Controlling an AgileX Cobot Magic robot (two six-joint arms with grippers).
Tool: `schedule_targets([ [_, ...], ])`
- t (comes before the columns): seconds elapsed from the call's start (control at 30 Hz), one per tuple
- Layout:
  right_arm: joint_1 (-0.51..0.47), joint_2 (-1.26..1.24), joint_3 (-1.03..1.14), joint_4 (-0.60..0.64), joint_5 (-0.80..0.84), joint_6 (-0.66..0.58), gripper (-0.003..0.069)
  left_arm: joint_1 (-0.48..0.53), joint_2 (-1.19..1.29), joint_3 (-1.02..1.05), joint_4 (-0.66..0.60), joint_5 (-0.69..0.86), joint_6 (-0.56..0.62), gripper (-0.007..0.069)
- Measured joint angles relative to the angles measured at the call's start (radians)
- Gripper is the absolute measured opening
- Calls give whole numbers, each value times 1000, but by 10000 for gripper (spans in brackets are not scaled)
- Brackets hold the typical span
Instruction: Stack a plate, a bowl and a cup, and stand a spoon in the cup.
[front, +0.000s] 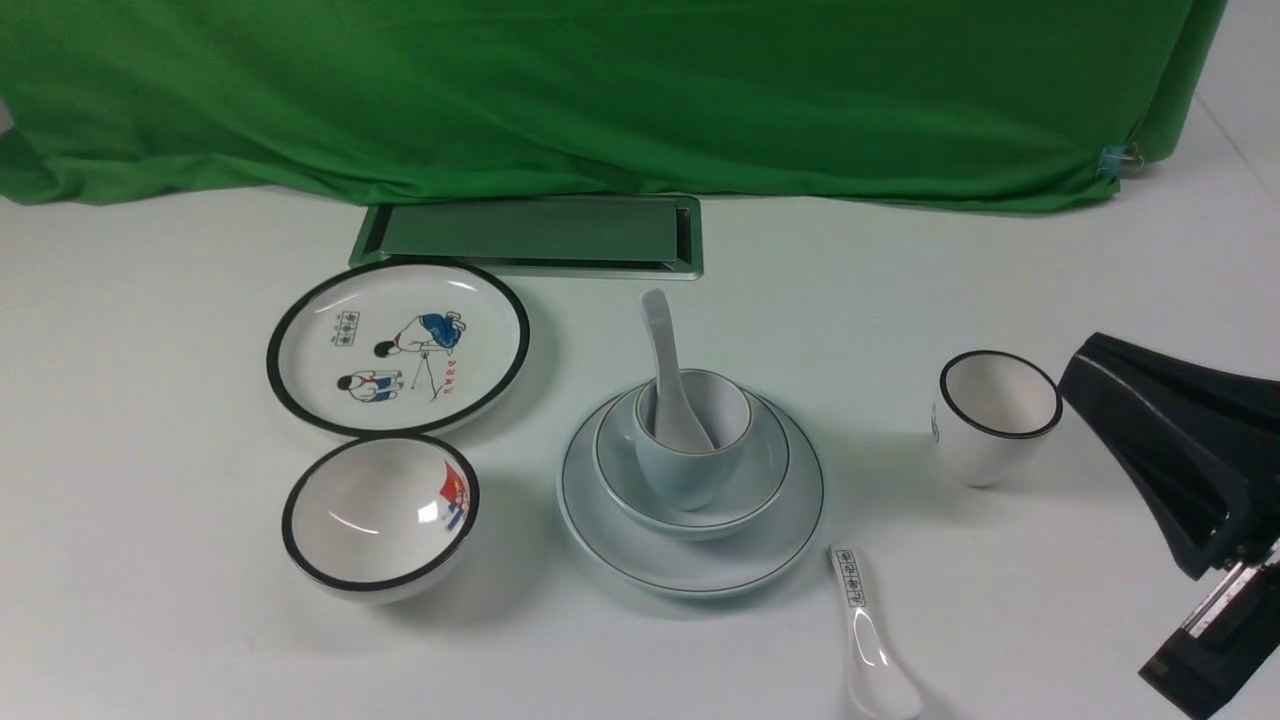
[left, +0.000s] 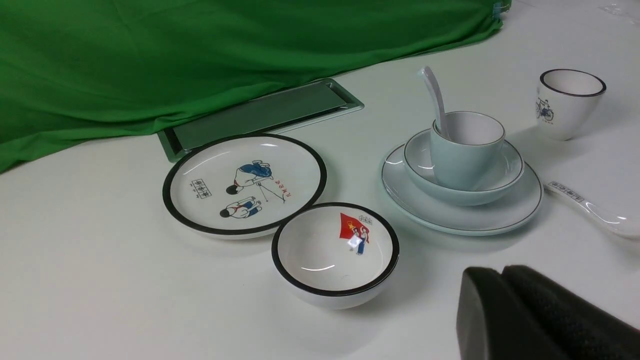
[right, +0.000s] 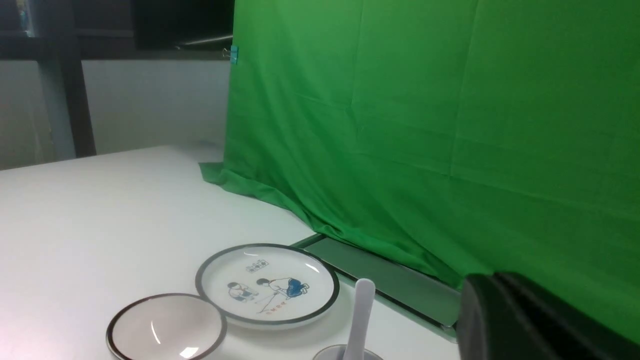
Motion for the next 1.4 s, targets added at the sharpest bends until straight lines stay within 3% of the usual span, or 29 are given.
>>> schedule_targets([
  [0.47,0,-1,2,1,-3,-1,75,0,0,0,0,0,-1,-29],
  [0.6,0,-10,30,1,5,0,13,0,0,0,0,0,-1,-29],
  [0.97,0,-290,362,45,-245,18,10,0,0,0,0,0,-1,-29],
  [1.1,0,-377,400,102,-256,-36,10,0,0,0,0,0,-1,-29],
  [1.27,-5,-451,406,278,-285,-228,7,0,0,0,0,0,-1,-29],
  [1.4,-55,-451,406,290,-281,-237,7,0,0,0,0,0,-1,-29],
])
